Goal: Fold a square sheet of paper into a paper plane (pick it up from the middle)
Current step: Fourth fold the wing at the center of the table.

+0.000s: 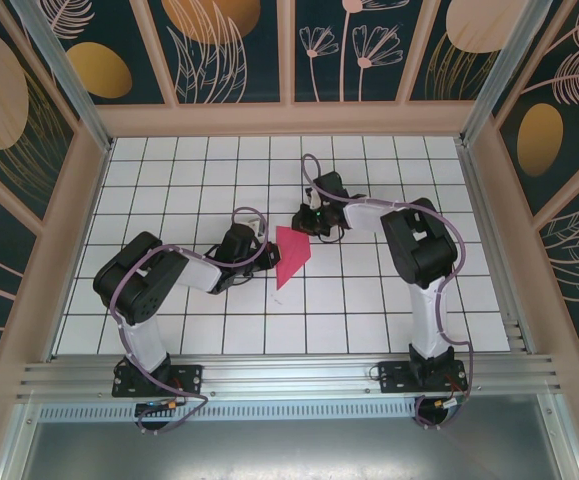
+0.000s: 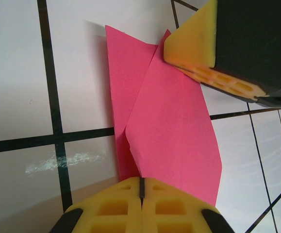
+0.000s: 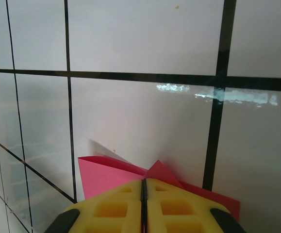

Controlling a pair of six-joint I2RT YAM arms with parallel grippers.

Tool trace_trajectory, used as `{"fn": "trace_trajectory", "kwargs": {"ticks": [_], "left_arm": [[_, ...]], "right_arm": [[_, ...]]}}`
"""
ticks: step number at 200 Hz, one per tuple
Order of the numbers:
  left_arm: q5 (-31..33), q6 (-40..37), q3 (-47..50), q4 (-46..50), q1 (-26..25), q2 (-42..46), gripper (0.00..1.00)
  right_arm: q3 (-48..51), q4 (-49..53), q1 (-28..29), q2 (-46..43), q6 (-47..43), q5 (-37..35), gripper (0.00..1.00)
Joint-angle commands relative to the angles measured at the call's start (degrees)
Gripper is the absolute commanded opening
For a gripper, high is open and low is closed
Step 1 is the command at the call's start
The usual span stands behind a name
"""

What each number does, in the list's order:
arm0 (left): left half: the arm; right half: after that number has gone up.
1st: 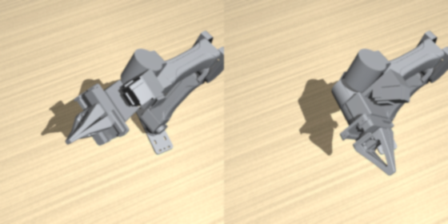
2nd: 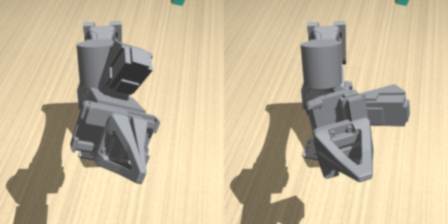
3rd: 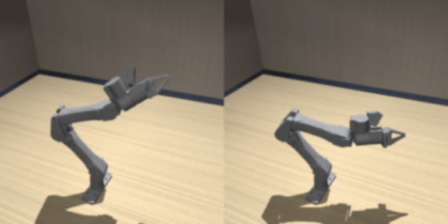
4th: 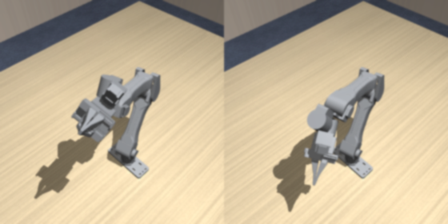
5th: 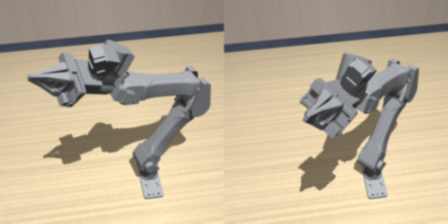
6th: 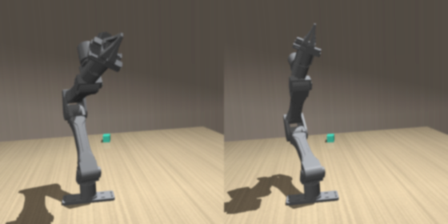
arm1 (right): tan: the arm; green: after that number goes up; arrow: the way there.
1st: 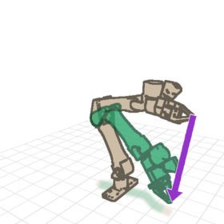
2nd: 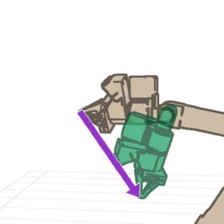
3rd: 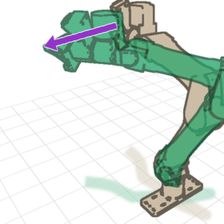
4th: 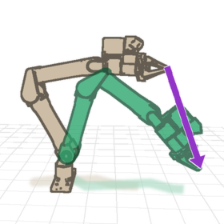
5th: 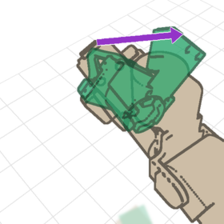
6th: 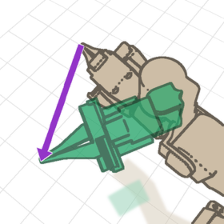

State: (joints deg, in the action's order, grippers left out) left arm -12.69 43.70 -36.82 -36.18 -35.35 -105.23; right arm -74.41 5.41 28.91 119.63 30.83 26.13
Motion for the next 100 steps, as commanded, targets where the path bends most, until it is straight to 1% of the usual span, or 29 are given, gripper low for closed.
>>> {"fn": "trace_trajectory", "kwargs": {"ticks": [1, 22, 75, 100], "left_arm": [[0.3, -1.0, 1.5, 9.0, 0.0, -3.7, 0.0], [0.6, -0.9, 1.5, 9.0, 0.0, -3.7, 0.0], [0.6, -0.8, 1.5, 8.9, 0.0, -3.9, 0.0], [0.5, -0.7, 1.8, 8.5, 0.0, -3.7, 0.0]], "right_arm": [[0.6, -0.8, 0.2, 1.4, 0.7, -1.5, 0.12], [0.0, 0.3, 0.1, 1.6, 0.5, -1.3, 0.12], [-0.9, 0.6, -1.0, -3.8, -0.1, 1.1, 0.12], [-0.7, 0.3, -1.8, -4.3, 0.1, 1.8, 0.12]]}}
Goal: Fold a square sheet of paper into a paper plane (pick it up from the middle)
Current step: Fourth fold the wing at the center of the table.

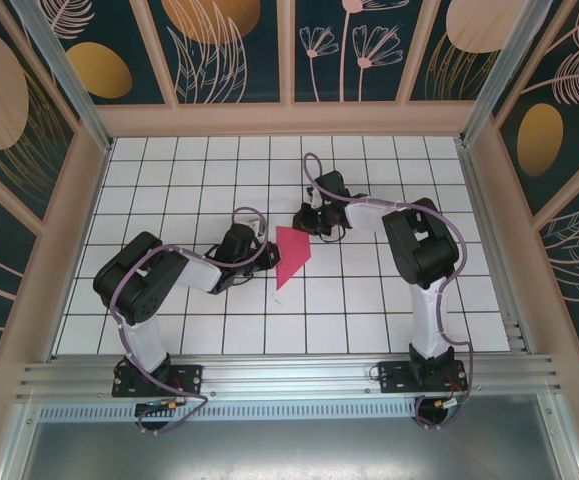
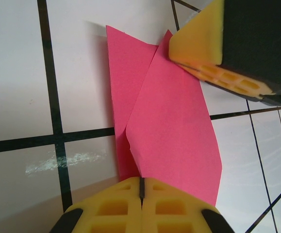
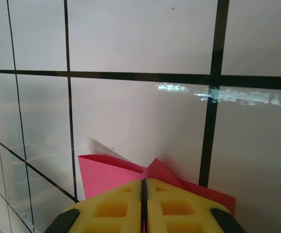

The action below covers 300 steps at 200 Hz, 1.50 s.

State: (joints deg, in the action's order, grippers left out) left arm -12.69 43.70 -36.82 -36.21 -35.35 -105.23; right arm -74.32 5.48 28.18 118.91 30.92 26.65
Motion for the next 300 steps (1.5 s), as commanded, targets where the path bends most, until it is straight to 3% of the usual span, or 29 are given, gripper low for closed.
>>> {"fn": "trace_trajectory", "kwargs": {"ticks": [1, 49, 110, 197, 239, 300], "left_arm": [[0.5, -0.7, 1.8, 8.5, 0.0, -3.7, 0.0], [0.5, -0.4, 2.1, 8.3, 0.0, -3.4, 0.0], [0.6, -0.5, 2.2, 8.7, 0.1, -3.3, 0.0], [0.6, -1.0, 2.4, 8.6, 0.0, -3.3, 0.0], [0.4, -0.9, 2.3, 8.6, 0.0, -3.4, 0.0], [0.4, -1.1, 2.5, 8.6, 0.0, -3.0, 0.0]], "right_arm": [[-0.7, 0.2, -1.1, -3.6, 0.1, 1.3, 0.12], [0.4, -1.8, -1.2, -2.0, 1.6, 3.0, 0.12], [1.1, 0.8, -1.7, 3.2, 2.2, -1.5, 0.11], [-0.4, 0.6, -2.3, -3.6, 1.0, 2.1, 0.12], [0.9, -0.2, -2.3, -0.6, 1.7, 2.1, 0.12], [0.3, 3.5, -2.3, 2.2, 0.6, -2.9, 0.12]]}}
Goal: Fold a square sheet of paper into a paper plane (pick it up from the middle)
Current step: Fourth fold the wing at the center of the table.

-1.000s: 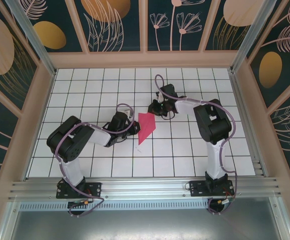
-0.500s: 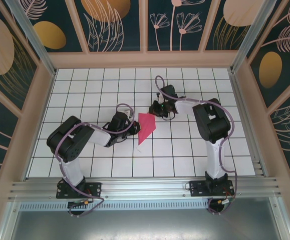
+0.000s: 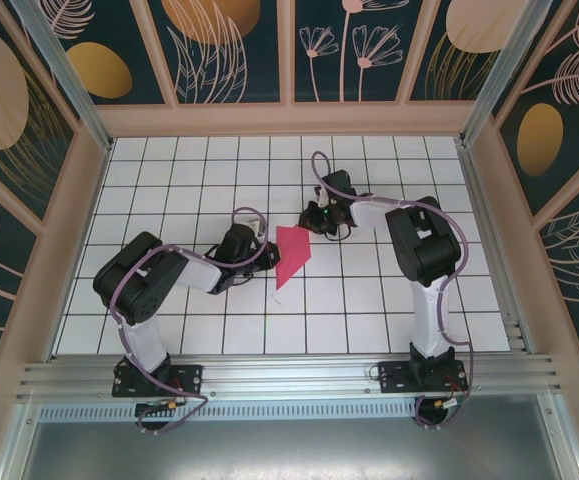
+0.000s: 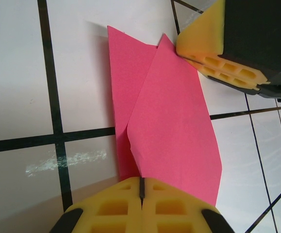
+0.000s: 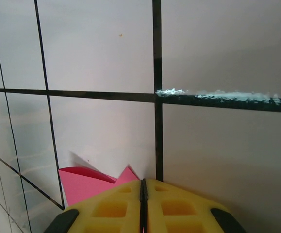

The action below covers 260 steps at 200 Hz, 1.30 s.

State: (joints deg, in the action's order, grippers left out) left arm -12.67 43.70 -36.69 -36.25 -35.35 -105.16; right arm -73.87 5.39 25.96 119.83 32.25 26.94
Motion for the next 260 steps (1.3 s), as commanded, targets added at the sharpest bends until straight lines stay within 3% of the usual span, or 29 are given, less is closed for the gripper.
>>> {"fn": "trace_trajectory", "kwargs": {"ticks": [1, 29, 77, 130, 167, 225, 260], "left_arm": [[0.4, -1.1, 2.4, 8.7, -0.1, -3.2, 0.0], [0.4, -0.9, 2.4, 8.6, 0.0, -3.0, 0.0], [0.4, -1.0, 2.5, 8.6, 0.0, -2.9, 0.0], [0.4, -1.2, 2.5, 8.9, 0.0, -2.5, 0.0], [0.3, -1.2, 2.6, 8.9, 0.0, -2.3, 0.0], [-0.1, -0.4, 3.0, 7.6, 0.0, -2.3, 0.0], [0.0, -0.5, 3.0, 7.6, 0.0, -2.6, 0.0]], "right_arm": [[-0.3, 3.7, 0.0, 1.3, -0.8, -3.2, 0.12], [-0.8, 5.2, 0.2, -1.9, -2.2, -4.0, 0.12], [5.5, 0.2, 2.4, -10.5, 0.2, 1.5, 0.12], [12.3, -6.4, 6.6, -8.0, 5.7, 3.8, 0.12], [12.6, -3.0, 6.8, -5.5, 4.3, -0.4, 0.12], [14.3, -3.1, 8.3, -13.9, 3.0, 3.0, 0.13], [18.3, -8.4, 10.1, -12.4, 6.5, 6.0, 0.13]]}}
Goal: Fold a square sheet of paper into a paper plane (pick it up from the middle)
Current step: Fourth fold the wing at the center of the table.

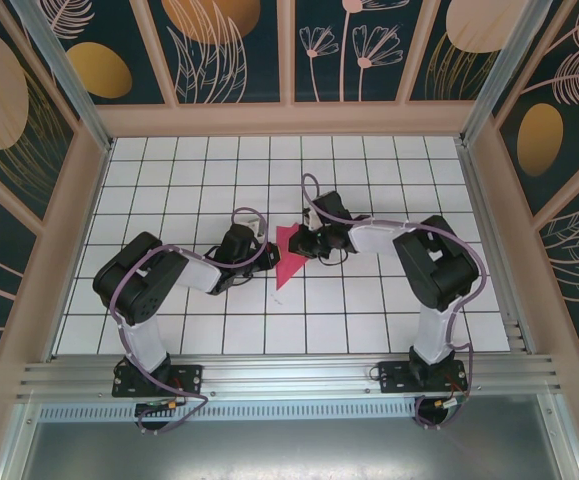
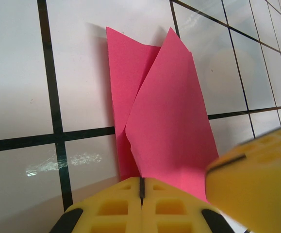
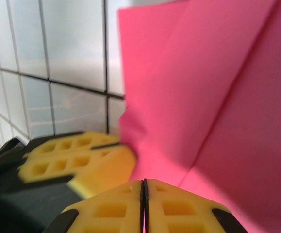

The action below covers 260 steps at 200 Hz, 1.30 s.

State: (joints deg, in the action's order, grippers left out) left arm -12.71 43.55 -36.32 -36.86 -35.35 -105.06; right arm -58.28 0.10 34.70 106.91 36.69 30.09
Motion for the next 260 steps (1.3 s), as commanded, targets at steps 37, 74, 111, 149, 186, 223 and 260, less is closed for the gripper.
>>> {"fn": "trace_trajectory", "kwargs": {"ticks": [37, 74, 111, 149, 186, 223, 260], "left_arm": [[0.1, -0.6, 2.9, 8.4, 0.0, -2.5, 0.0], [0.2, -0.6, 3.1, 8.5, 0.0, -2.3, 0.0], [0.3, -0.4, 2.9, 8.2, 0.0, -2.5, 0.0], [0.1, -0.4, 2.6, 8.3, 0.0, -2.7, 0.0], [0.8, -0.6, 2.6, 9.2, 0.0, -1.1, 0.0], [4.3, -1.7, -0.8, 16.0, 0.0, 3.5, 0.2], [9.6, -1.6, -4.0, 22.9, 0.0, 11.5, 0.37]], "right_arm": [[3.6, -2.7, 1.8, 4.3, 2.1, -0.8, 0.12], [3.5, -1.8, 2.1, 0.5, 1.6, -0.7, 0.12], [5.6, -4.7, 3.6, -3.1, 3.4, 2.8, 0.13], [7.1, -7.8, 4.9, 0.6, 5.3, 2.7, 0.12], [7.8, -5.4, 4.8, 2.5, 4.4, -0.3, 0.12], [6.5, -4.7, 4.5, -5.0, 2.9, 0.1, 0.21], [8.3, -3.0, 0.5, -11.1, 2.6, -4.3, 0.29]]}}
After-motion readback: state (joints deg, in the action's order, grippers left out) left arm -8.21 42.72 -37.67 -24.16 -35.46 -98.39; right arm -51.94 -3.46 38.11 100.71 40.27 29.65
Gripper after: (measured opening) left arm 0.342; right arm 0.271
